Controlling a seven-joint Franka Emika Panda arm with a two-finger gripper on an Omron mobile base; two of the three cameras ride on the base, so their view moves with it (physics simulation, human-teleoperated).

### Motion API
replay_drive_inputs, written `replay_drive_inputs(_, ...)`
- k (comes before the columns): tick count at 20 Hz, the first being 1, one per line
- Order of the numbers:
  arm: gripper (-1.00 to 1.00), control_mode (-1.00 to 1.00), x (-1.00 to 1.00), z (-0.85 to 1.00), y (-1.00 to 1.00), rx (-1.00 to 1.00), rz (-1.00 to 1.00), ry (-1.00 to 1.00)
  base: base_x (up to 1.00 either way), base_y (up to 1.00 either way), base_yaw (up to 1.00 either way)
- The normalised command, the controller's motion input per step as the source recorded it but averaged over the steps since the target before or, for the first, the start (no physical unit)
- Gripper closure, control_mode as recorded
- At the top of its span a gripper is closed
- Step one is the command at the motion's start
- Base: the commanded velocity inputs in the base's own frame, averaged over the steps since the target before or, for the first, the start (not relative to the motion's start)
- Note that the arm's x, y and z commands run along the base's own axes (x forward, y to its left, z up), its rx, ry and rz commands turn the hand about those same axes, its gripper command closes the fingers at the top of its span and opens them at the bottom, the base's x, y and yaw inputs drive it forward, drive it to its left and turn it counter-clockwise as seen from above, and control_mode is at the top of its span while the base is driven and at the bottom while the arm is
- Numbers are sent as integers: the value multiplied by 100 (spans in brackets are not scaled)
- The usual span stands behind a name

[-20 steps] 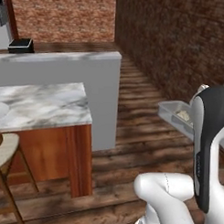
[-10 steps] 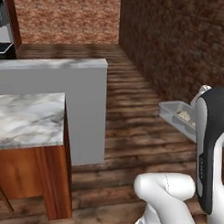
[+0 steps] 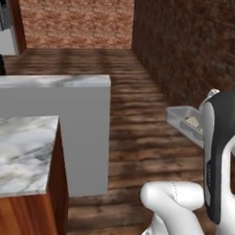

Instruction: Place two dumplings into each of the tupperware containers and then place the containers in the fridge.

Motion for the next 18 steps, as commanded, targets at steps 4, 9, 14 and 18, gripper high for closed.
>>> replay_drive_inputs(4, 100, 100, 0, 0, 0, 0, 0, 0, 87, -71, 11)
replay_drive_inputs(9, 100, 100, 0, 0, 0, 0, 0, 0, 90, -79, 14)
replay_drive_inputs(14, 100, 100, 0, 0, 0, 0, 0, 0, 87, -85, 15)
replay_drive_inputs(18, 100, 100, 0, 0, 0, 0, 0, 0, 88, -61, 11)
